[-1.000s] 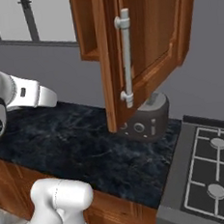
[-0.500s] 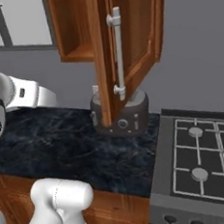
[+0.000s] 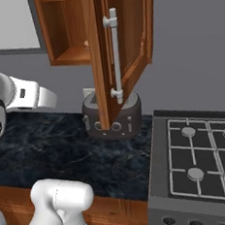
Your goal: Pick the tangerines from the cabinet and place them in one bowl. Pick the lemon wedge from the sink and place it in the other bowl.
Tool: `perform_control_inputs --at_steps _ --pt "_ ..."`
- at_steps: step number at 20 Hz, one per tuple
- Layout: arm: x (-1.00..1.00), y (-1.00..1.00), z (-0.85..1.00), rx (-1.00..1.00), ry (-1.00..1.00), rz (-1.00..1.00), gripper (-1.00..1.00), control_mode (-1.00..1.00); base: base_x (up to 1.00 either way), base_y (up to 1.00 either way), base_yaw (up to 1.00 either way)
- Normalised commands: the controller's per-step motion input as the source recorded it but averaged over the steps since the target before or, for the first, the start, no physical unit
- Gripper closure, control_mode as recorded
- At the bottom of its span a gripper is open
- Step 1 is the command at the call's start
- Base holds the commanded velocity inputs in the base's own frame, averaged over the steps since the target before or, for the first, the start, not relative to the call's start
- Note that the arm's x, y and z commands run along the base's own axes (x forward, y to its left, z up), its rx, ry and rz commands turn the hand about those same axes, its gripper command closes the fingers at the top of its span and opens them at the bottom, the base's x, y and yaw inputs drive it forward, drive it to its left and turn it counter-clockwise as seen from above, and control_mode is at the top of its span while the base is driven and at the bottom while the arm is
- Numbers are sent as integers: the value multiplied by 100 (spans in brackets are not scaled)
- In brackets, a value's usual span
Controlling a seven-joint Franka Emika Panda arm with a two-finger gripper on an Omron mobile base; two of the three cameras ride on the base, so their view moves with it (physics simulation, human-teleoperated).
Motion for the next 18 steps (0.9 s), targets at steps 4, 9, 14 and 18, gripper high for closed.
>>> perform_control_inputs --at_steps 4,9,14,18 --pt "0 0 0 0 0 0 -100 100 11 1 -24" --pt "0 0 0 0 0 0 -100 100 10 7 -26" --pt "0 0 0 0 0 0 -100 100 10 3 -26" --pt "0 0 0 0 0 0 -100 100 2 0 -18"
